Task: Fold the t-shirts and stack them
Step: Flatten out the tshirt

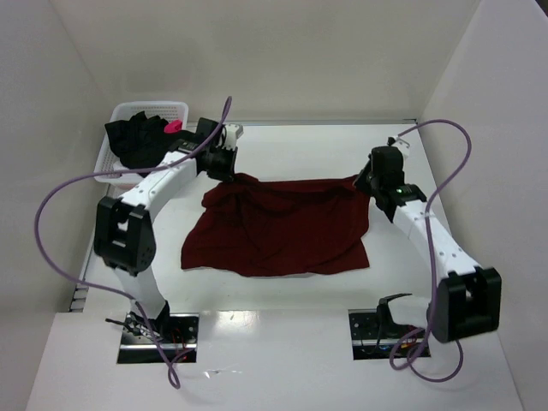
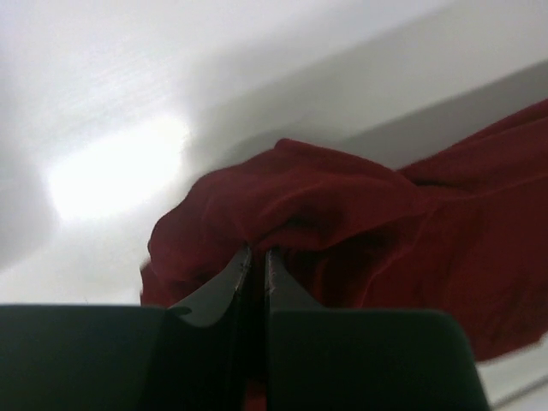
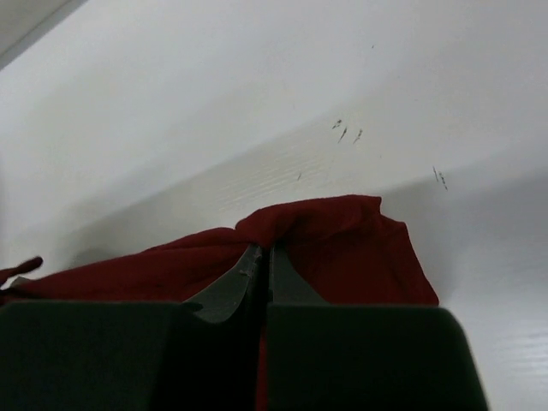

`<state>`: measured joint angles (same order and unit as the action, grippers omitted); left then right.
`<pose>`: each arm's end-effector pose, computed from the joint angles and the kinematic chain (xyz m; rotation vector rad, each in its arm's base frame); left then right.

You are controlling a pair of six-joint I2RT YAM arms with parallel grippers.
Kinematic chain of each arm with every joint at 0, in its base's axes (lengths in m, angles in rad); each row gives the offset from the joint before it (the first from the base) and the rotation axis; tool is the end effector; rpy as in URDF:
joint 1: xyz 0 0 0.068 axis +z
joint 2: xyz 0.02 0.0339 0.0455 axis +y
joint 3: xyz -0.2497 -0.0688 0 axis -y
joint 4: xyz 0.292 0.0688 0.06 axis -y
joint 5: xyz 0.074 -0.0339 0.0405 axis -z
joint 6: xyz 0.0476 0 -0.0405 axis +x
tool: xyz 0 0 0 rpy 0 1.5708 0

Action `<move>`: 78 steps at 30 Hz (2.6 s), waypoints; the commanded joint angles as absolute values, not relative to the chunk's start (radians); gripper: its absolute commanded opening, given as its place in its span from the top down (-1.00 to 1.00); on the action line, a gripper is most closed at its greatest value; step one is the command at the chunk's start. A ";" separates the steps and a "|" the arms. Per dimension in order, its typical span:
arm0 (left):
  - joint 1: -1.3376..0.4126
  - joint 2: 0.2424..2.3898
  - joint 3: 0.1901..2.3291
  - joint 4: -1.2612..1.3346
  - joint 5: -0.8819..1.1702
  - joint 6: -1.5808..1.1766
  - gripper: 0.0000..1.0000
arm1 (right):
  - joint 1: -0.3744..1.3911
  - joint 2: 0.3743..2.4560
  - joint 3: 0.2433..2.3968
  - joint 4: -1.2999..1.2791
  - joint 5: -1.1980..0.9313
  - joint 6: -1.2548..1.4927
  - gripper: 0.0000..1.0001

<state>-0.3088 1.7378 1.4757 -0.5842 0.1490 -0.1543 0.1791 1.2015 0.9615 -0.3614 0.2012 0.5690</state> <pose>0.4164 -0.1402 0.2514 0.2573 2.4288 -0.3897 0.3237 0.0489 0.2670 0.5318 2.0998 0.2130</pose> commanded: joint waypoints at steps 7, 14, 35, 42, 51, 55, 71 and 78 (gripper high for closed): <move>-0.302 2.028 1.803 -0.543 0.043 -0.078 0.97 | 0.137 1.514 1.126 -0.117 0.230 0.606 1.00; -0.284 2.151 1.885 -0.575 0.092 -0.069 -0.15 | 0.112 1.637 1.184 -0.117 0.242 0.615 1.00; -0.084 1.934 1.413 -0.328 0.354 -0.307 -0.76 | 0.055 1.618 1.074 -0.126 0.272 0.597 1.00; -0.034 1.944 1.390 -0.218 0.575 -0.368 -0.71 | 0.046 1.606 1.051 -0.126 0.272 0.597 1.00; -0.025 1.994 1.390 -0.199 0.626 -0.391 -0.56 | 0.046 1.597 1.031 -0.117 0.272 0.597 0.98; -0.003 1.994 1.365 -0.166 0.617 -0.417 -0.49 | 0.046 1.597 1.031 -0.117 0.272 0.588 0.98; -0.018 2.037 1.436 -0.210 0.448 -0.482 -0.24 | 0.046 1.588 1.031 -0.107 0.253 0.569 0.96; -0.083 2.066 1.508 -0.276 0.331 -0.470 -0.14 | 0.046 1.578 1.031 -0.107 0.244 0.560 0.96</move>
<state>-0.0578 2.0403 1.4532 -0.2375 0.4004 -0.4774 0.0517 1.6428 1.0374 -0.1638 0.2245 0.5747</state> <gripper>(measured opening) 0.573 0.022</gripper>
